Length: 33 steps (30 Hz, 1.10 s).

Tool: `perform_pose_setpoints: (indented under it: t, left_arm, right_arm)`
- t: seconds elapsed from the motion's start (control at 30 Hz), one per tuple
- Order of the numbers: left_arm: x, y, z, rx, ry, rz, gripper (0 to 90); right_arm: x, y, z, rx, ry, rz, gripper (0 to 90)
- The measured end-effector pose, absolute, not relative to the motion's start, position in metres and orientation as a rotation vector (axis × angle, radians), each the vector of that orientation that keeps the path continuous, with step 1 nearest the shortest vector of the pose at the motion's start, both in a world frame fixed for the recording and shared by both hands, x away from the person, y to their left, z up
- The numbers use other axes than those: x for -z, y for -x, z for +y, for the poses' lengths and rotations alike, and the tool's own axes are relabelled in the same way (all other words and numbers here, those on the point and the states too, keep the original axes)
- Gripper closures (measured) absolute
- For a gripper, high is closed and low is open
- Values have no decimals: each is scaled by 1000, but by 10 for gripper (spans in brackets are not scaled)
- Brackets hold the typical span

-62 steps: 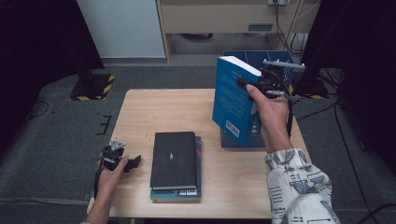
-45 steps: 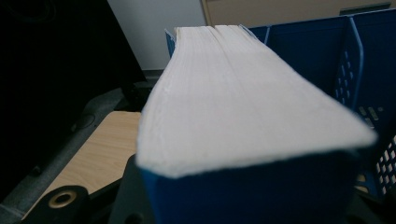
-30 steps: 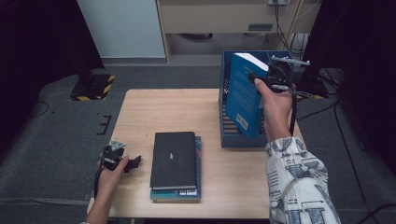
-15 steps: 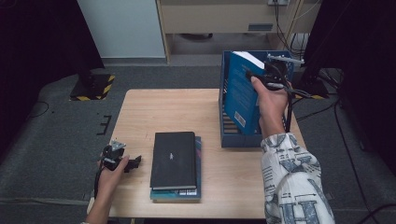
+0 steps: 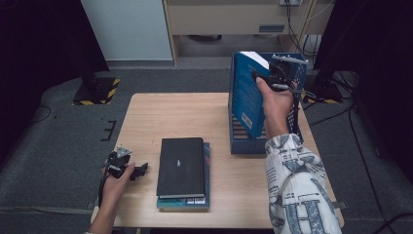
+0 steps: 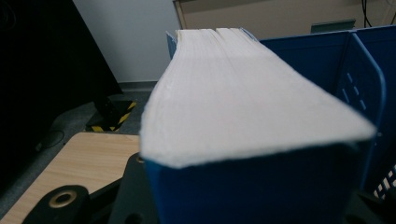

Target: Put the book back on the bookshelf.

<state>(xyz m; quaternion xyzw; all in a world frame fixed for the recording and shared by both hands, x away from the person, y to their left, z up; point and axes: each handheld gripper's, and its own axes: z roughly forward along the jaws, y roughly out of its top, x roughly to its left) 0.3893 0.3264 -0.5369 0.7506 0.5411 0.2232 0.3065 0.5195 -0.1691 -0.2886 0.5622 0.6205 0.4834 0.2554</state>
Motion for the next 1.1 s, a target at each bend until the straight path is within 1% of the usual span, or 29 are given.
perform_pose_setpoints:
  t: [0.33, 0.73, 1.1]
  left_arm:
    - [537, -390, 326, -590, -1992, 1428, 0]
    - [537, -390, 325, -589, -1996, 1421, 0]
    - [537, -391, 325, -588, -1996, 1419, 0]
  right_arm:
    - [295, -523, -165, -1303, -1518, 1673, 607]
    - [311, -531, -163, -1287, -1539, 1660, 608]
    - [320, -537, -153, -1269, -1521, 1676, 608]
